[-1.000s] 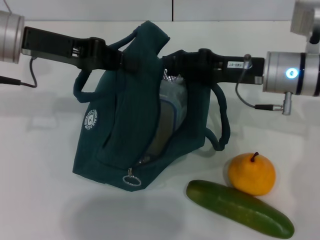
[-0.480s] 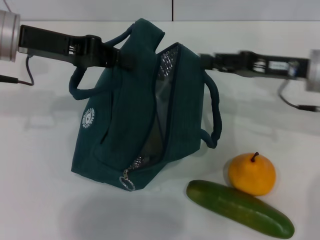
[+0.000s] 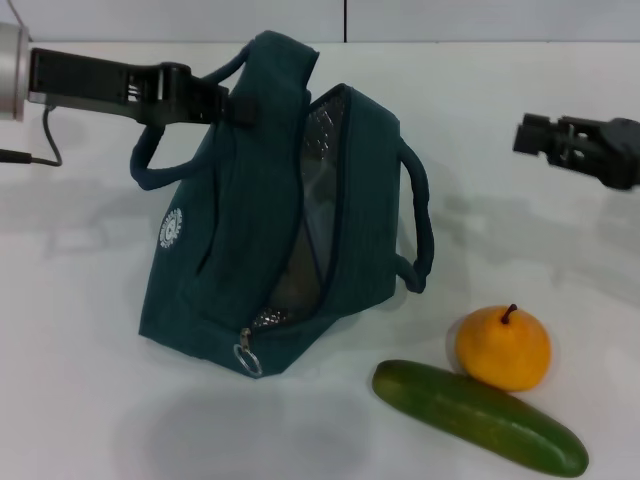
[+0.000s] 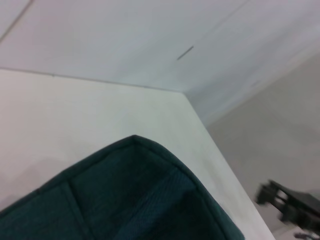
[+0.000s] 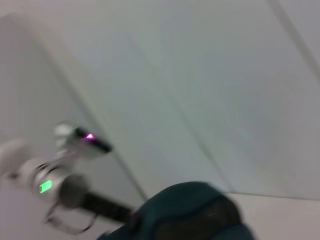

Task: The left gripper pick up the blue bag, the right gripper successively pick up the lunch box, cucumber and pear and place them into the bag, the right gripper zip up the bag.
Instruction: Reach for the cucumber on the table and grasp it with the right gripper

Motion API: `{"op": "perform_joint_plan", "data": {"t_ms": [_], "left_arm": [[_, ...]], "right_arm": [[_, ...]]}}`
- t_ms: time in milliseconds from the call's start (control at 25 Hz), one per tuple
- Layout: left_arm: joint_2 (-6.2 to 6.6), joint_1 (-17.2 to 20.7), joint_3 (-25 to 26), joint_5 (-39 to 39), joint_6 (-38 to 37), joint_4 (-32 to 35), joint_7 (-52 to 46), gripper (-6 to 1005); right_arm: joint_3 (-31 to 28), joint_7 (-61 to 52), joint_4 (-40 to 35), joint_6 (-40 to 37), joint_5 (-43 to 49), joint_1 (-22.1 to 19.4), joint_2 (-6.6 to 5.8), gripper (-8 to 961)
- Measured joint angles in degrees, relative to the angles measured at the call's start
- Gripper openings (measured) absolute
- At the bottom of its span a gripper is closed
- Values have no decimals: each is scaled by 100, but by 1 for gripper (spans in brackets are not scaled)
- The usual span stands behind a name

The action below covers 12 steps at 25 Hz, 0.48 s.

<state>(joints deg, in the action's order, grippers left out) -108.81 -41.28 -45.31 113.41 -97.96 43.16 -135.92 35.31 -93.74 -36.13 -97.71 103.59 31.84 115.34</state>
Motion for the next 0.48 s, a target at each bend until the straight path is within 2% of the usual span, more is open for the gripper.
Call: {"op": "perform_joint_plan", "data": {"t_ms": [240,320,360,400,480], "left_arm": [[-38,60,108,-25,27,5,169,54],[-54,84,145,-32,35,0,243,54],[-60,97,158,-35,45,-3,267,54],[-63,111,159,-40,64,-3,282,54],[-63,141,189,-41,97,3,283,54]], "right_arm": [[33,341,-461,-1401,-104,-146,-32,333],[100,340,-831,-1841,-56,-239,-17,334],[180,328,-1013,-1968,-40,-290,-7,335],[529,215,-1382,-2102,-17,-396,-10,336],[729,108,-1567,-2114,-4,-425,-19,337]]}}
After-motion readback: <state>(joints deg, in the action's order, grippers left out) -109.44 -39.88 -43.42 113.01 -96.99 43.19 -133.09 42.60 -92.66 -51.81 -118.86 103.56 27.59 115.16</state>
